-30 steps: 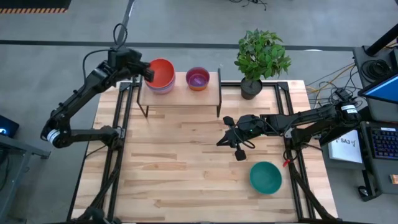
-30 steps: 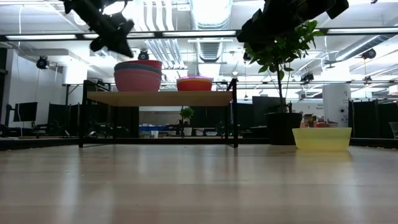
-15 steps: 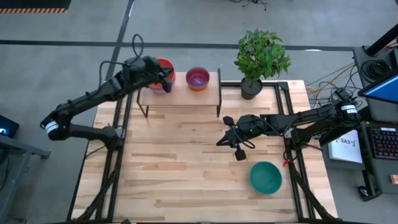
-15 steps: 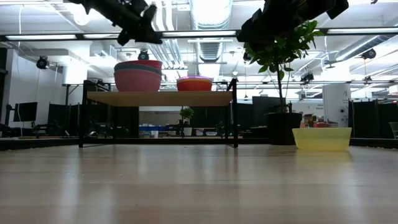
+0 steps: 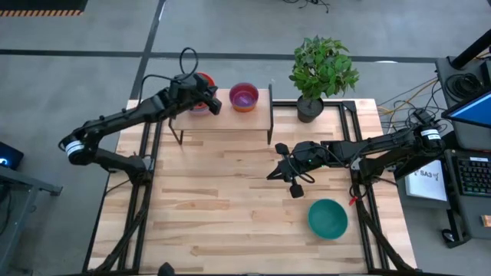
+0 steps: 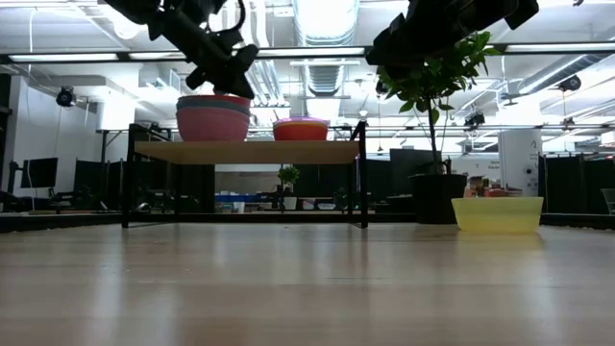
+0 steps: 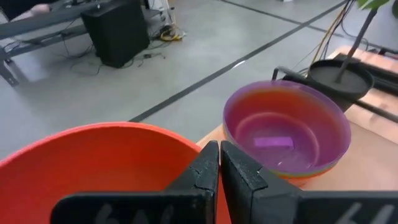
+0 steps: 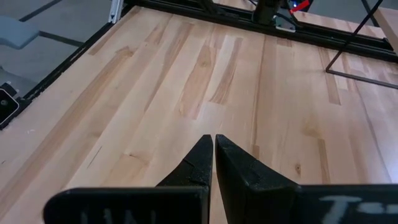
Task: Place and stack bowls onto a shelf
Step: Stack the big orange bowl on top of the big blue bowl on the shelf, then stack the small yellow bowl on top of the small purple bowl on the shelf
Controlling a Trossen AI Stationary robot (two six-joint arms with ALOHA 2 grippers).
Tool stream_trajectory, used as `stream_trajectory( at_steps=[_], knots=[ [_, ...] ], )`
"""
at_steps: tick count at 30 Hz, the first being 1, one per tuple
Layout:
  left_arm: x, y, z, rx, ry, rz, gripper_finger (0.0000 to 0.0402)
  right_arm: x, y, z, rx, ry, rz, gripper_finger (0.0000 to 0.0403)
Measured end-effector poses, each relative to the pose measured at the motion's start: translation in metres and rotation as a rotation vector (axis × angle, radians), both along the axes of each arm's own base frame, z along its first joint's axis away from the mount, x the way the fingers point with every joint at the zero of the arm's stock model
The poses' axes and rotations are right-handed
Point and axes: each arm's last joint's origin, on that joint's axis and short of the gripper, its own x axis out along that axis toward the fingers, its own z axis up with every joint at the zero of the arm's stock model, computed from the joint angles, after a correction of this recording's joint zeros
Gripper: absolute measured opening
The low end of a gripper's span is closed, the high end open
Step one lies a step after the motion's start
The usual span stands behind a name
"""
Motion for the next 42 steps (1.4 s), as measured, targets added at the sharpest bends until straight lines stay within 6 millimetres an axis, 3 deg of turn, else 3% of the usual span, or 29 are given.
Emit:
stream_trajectory(
  at_steps=[8,16,23,30,37,42],
  knots=[
    [-0.003,-0.002,0.001,-0.022,-0.006,0.016,0.0000,0.000,0.000,0.000,-0.001,-0.001,0.000,0.0009],
    [-0.020,0.010,0.032,0.259,0.215,0.199,0.0000,0.000,0.000,0.000,-0.002,-0.003,0.001,0.0009],
    [-0.026,0.037,0.011,0.180,0.309,0.254,0.0000,0.000,0.000,0.001,0.001,-0.009,-0.001,0.0009],
    [-0.022,0.041,0.005,0.156,0.342,0.254,0.0000,0.000,0.000,0.001,0.001,-0.009,0.000,0.0009],
    [-0.025,0.033,0.030,0.134,0.263,0.254,0.0000,0.000,0.000,0.001,0.000,-0.009,0.000,0.0009],
    [-0.025,0.008,0.044,0.033,0.079,0.040,0.0000,0.000,0.000,0.001,0.002,-0.009,-0.001,0.0009]
  ],
)
